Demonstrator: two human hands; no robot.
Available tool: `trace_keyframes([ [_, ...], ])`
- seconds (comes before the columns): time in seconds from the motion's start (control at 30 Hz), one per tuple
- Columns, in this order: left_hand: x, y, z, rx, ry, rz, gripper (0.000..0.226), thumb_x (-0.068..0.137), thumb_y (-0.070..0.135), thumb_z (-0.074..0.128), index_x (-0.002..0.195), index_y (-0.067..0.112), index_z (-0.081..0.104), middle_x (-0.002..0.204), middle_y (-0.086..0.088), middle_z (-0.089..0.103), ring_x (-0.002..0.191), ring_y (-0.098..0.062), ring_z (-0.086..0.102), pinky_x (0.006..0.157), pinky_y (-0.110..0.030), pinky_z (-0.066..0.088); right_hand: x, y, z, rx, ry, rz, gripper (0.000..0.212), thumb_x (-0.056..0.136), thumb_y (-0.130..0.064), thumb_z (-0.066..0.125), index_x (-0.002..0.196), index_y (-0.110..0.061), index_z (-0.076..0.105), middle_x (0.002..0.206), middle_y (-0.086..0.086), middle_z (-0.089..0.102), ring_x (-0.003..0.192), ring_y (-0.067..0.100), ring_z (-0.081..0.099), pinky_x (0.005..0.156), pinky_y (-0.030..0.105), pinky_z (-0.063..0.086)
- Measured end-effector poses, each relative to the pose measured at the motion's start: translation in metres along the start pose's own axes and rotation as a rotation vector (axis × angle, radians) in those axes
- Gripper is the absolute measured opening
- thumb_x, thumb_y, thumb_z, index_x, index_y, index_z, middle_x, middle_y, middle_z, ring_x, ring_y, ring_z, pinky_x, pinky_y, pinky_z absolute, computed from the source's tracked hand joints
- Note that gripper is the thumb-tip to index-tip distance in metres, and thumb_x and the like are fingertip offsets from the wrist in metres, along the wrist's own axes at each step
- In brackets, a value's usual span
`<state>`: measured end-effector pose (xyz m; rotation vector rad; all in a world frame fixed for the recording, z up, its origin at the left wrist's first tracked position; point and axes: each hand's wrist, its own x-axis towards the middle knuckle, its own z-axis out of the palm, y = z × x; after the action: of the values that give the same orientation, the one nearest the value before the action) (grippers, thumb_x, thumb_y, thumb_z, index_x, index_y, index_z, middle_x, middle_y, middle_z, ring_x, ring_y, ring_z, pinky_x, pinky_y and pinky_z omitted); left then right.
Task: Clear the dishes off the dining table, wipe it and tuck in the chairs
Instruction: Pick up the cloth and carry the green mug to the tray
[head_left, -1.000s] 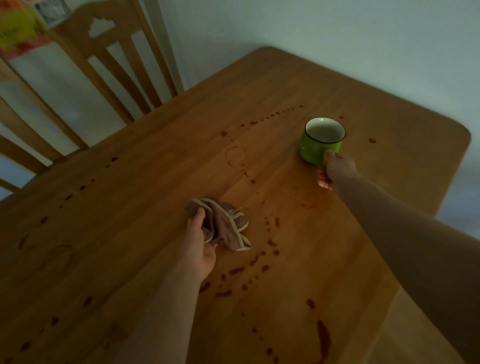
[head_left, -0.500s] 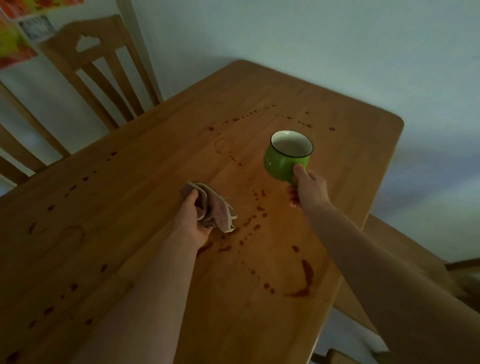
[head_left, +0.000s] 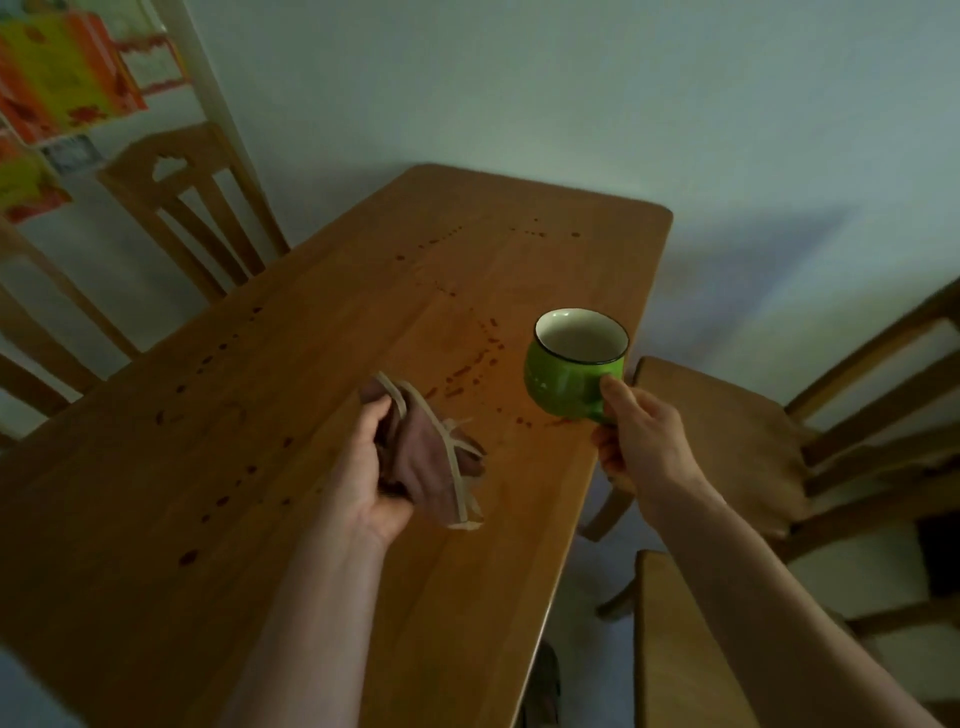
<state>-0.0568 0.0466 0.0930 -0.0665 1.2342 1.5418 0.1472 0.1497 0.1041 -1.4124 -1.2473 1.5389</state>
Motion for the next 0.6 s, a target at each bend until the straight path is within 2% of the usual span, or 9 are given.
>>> trace_keyframes([
  [0.17, -0.064, -0.037, 0.005, 0.076, -0.064, -0.01, 0.025, 0.091, 0.038, 0.059, 0.101, 0.016, 0.067, 0.094, -0.013, 0.074, 0.094, -0.031, 0.066, 0.073, -0.045, 0.05, -0.087, 0.012, -0.042, 0.032, 0.054, -0.002, 0.031, 0.101, -0.033, 0.048, 0.088, -0.007, 0.059, 0.067, 0.013, 0.05, 0.05, 0.014, 0.042, 0.048, 0.028, 0.034],
  [0.33, -0.109, -0.077, 0.028, 0.157, -0.138, -0.039, 0.025, 0.091, 0.038, 0.058, 0.093, 0.015, 0.068, 0.089, -0.013, 0.073, 0.089, -0.03, 0.066, 0.076, -0.042, 0.051, -0.152, 0.021, -0.093, 0.047, 0.193, 0.001, 0.031, 0.1, -0.029, 0.051, 0.076, -0.01, 0.056, 0.055, 0.006, 0.048, 0.046, 0.014, 0.041, 0.047, 0.028, 0.033],
  [0.4, -0.124, -0.095, 0.04, 0.177, -0.187, -0.044, 0.026, 0.093, 0.037, 0.055, 0.091, 0.015, 0.068, 0.083, -0.012, 0.074, 0.081, -0.027, 0.068, 0.071, -0.04, 0.05, -0.173, 0.026, -0.117, 0.037, 0.248, 0.005, 0.031, 0.099, -0.03, 0.052, 0.075, -0.011, 0.058, 0.056, 0.007, 0.049, 0.047, 0.015, 0.042, 0.048, 0.03, 0.033],
  [0.5, -0.146, -0.12, 0.06, 0.206, -0.264, -0.055, 0.029, 0.095, 0.036, 0.051, 0.085, 0.014, 0.067, 0.067, -0.01, 0.074, 0.056, -0.021, 0.071, 0.067, -0.038, 0.048, -0.202, 0.034, -0.154, 0.061, 0.328, 0.015, 0.032, 0.097, -0.031, 0.054, 0.071, -0.015, 0.058, 0.057, 0.006, 0.05, 0.048, 0.013, 0.043, 0.048, 0.028, 0.035],
  [0.6, -0.168, -0.149, 0.081, 0.246, -0.305, -0.055, 0.029, 0.094, 0.037, 0.052, 0.086, 0.013, 0.066, 0.067, -0.009, 0.073, 0.056, -0.021, 0.07, 0.067, -0.037, 0.049, -0.233, 0.041, -0.195, 0.083, 0.396, 0.015, 0.031, 0.098, -0.032, 0.053, 0.071, -0.017, 0.059, 0.057, 0.004, 0.051, 0.049, 0.013, 0.044, 0.049, 0.027, 0.036],
])
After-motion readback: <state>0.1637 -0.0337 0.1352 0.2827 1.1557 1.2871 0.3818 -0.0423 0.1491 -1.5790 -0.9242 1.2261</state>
